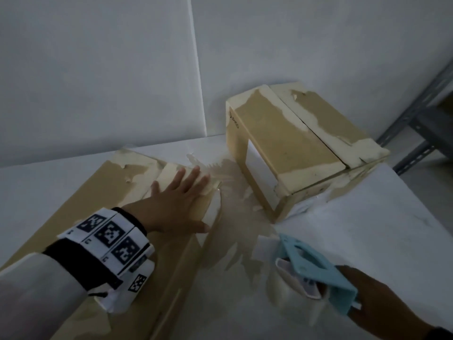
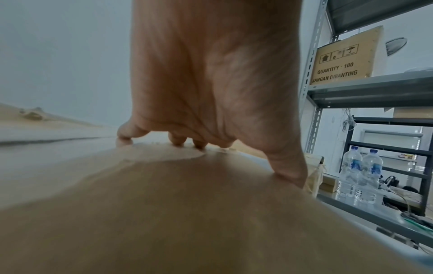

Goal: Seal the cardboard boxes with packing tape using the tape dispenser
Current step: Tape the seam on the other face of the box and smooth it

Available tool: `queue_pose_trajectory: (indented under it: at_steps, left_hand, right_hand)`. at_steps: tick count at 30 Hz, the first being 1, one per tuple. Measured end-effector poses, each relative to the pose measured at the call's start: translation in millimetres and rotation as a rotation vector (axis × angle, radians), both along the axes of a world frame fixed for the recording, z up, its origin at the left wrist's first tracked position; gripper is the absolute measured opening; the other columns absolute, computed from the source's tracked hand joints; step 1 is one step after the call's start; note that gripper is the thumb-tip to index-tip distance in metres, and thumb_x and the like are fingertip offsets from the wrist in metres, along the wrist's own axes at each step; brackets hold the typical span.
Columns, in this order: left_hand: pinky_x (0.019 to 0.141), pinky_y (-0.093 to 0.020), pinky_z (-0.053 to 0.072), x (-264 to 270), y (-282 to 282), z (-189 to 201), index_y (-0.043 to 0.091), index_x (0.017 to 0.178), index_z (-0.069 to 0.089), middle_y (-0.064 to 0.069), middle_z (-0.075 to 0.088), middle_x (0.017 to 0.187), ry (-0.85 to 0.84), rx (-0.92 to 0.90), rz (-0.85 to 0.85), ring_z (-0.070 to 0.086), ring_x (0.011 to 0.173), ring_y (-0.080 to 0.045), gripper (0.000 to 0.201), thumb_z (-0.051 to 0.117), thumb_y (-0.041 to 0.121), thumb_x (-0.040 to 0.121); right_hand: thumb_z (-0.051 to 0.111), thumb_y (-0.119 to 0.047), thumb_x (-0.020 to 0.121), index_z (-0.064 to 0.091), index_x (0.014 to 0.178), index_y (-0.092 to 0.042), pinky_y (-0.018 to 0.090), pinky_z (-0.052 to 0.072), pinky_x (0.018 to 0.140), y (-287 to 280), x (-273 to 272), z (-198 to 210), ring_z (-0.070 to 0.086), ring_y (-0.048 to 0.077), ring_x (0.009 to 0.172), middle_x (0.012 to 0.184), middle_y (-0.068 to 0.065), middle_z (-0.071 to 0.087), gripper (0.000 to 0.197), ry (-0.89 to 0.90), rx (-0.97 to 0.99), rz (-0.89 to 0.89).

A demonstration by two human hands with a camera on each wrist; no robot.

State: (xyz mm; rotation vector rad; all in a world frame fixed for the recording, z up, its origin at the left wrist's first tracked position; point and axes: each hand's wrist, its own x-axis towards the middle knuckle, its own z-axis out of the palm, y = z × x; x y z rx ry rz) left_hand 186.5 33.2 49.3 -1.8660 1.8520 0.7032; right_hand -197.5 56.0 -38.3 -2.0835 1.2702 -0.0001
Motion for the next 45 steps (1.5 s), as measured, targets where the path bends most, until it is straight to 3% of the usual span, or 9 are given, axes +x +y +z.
queue_pose_trajectory:
  at_steps: [4,8,12,19,29,35,39,43,45]
  left_hand:
    - [0.112,-0.06,-0.001,0,-2,-1,0.035,0.138,-0.03,0.015,-0.047,0.13,-0.003,0.009,0.001,-0.031,0.138,-0.017,0.104,0.047,0.07,0.076]
    - [0.112,-0.06,0.001,-2,-3,0,0.038,0.136,-0.032,0.015,-0.048,0.129,-0.023,0.023,0.001,-0.032,0.138,-0.018,0.104,0.046,0.071,0.076]
    - [0.112,-0.06,0.002,-4,-2,3,0.036,0.138,-0.03,0.012,-0.043,0.14,-0.017,0.006,0.012,-0.03,0.139,-0.019,0.105,0.048,0.069,0.076]
    - [0.112,-0.061,0.003,-2,-2,4,0.034,0.138,-0.03,0.012,-0.042,0.142,0.006,-0.007,0.013,-0.029,0.139,-0.018,0.113,0.042,0.082,0.065]
    - [0.115,-0.051,0.007,6,7,17,0.03,0.144,-0.018,0.007,-0.028,0.152,0.103,-0.048,0.043,-0.017,0.143,-0.014,0.142,0.025,0.094,0.025]
    - [0.118,-0.041,0.006,52,16,37,0.035,0.145,-0.008,0.015,-0.016,0.153,0.184,-0.15,0.175,-0.013,0.143,-0.007,0.15,0.015,0.102,0.013]
    - [0.118,-0.047,0.007,90,12,40,0.03,0.147,-0.002,0.005,-0.011,0.157,0.162,-0.299,0.378,-0.01,0.145,-0.015,0.115,0.038,0.076,0.05]
    - [0.117,-0.049,0.006,123,8,32,0.021,0.148,-0.005,-0.003,-0.01,0.157,0.112,-0.334,0.545,-0.008,0.145,-0.022,0.121,0.036,0.075,0.048]
    - [0.118,-0.045,0.008,131,7,26,0.015,0.147,-0.008,-0.007,-0.008,0.157,0.137,-0.29,0.593,-0.003,0.146,-0.024,0.126,0.034,0.083,0.049]
  right_hand:
    - [0.073,-0.022,0.047,0.046,0.101,-0.02,0.02,0.039,0.064,6,-27,-35,0.046,0.012,0.077,0.079,0.003,0.063,0.06,0.187,-0.309,0.027]
    - [0.061,-0.014,0.04,0.043,0.088,-0.017,0.023,0.027,0.047,9,-43,-42,0.057,0.028,0.058,0.068,0.009,0.057,0.052,0.294,-0.315,-0.172]
    - [0.082,0.001,0.038,0.047,0.085,-0.012,0.027,0.03,0.048,7,-44,-59,0.056,0.035,0.052,0.067,0.012,0.055,0.06,0.327,-0.291,-0.315]
    - [0.07,-0.004,0.071,0.053,0.106,-0.002,0.033,0.027,0.067,-5,-34,-62,0.052,0.035,0.091,0.098,0.016,0.054,0.04,0.264,-0.214,-0.376]
    - [0.064,-0.014,0.076,0.036,0.131,-0.011,0.032,0.04,0.088,-14,-25,-11,0.051,0.028,0.112,0.125,0.012,0.047,0.061,0.497,-0.082,-0.335]
    - [0.066,-0.006,0.076,0.054,0.11,-0.009,0.036,0.041,0.089,-45,54,57,0.053,0.028,0.103,0.109,0.009,0.054,0.036,-0.129,-0.38,-0.394]
    - [0.053,-0.045,0.079,0.049,0.122,-0.01,0.021,0.033,0.095,-47,155,63,0.045,0.013,0.114,0.123,0.003,0.048,0.055,-0.405,-0.25,-0.155]
    - [0.014,-0.074,0.074,0.018,0.144,-0.011,0.003,-0.008,0.105,-45,220,40,-0.002,-0.004,0.134,0.149,-0.01,0.002,0.094,-0.44,-0.3,0.049]
    - [0.006,-0.077,0.072,-0.003,0.143,-0.02,0.013,-0.011,0.11,-46,240,30,-0.014,0.002,0.138,0.147,-0.01,-0.016,0.091,-0.443,-0.296,0.051]
